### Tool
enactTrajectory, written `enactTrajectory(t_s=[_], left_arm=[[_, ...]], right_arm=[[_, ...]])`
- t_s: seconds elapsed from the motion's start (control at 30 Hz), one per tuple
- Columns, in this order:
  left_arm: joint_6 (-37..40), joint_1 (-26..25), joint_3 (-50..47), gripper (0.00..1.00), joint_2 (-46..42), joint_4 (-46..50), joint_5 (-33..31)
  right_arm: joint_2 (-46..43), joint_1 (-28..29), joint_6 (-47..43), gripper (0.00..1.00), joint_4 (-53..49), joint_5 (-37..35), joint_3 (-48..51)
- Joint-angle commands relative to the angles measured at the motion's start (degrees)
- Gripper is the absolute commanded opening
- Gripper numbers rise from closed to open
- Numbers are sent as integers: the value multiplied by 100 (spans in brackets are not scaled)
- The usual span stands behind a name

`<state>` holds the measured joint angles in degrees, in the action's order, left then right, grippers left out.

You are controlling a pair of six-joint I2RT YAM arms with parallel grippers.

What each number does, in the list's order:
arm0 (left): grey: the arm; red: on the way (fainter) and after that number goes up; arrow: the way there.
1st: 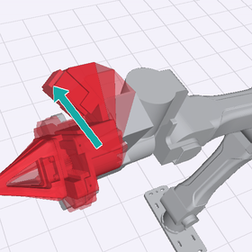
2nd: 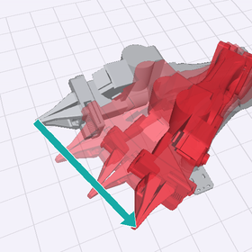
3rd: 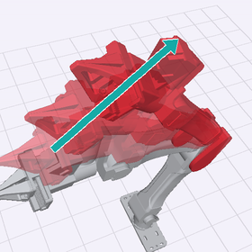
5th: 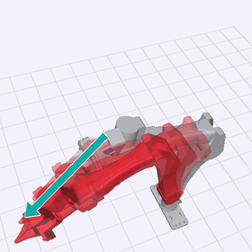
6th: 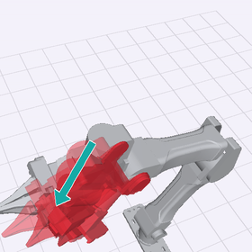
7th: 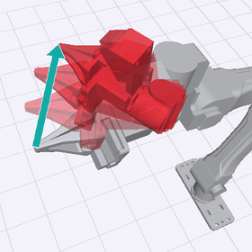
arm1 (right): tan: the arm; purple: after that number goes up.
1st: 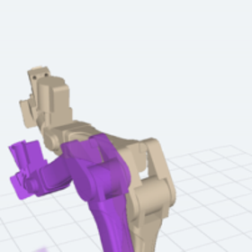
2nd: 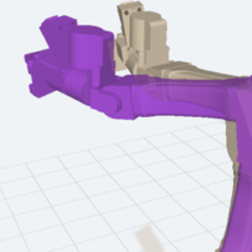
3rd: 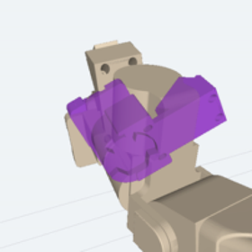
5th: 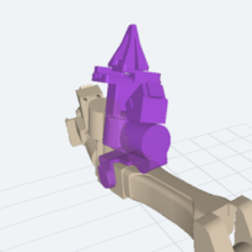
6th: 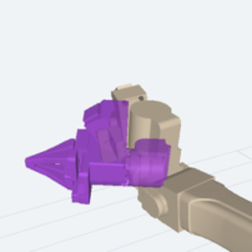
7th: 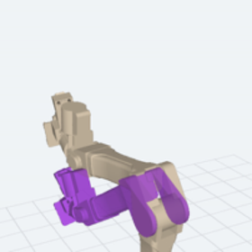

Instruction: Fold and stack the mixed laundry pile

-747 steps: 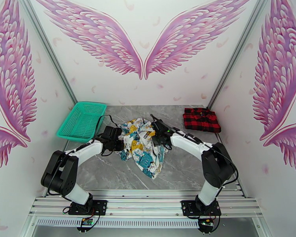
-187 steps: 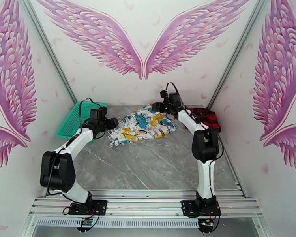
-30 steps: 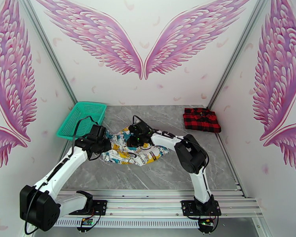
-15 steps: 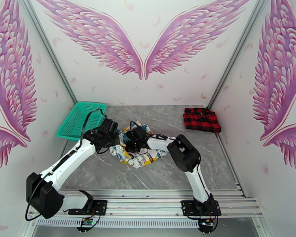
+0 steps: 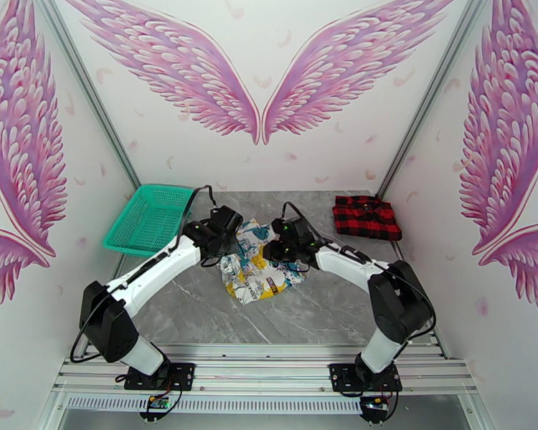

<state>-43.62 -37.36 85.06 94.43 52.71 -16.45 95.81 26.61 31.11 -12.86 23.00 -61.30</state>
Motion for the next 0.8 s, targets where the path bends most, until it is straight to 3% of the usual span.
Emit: enactTrajectory(t_s=[0.0,0.47,0.77], left_arm=[[-259,-202,548,0,319,321,-210],[-461,-718,2095,0,1633,781,-62],[-877,-772,2437,0,2412,324,-46]], right_arm=[[-431,-328,-248,22,-216,-209,360],[-949,-916,-517,24,-195,-130,1119],[-1072,-969,-595,25,-189,-67,1419]])
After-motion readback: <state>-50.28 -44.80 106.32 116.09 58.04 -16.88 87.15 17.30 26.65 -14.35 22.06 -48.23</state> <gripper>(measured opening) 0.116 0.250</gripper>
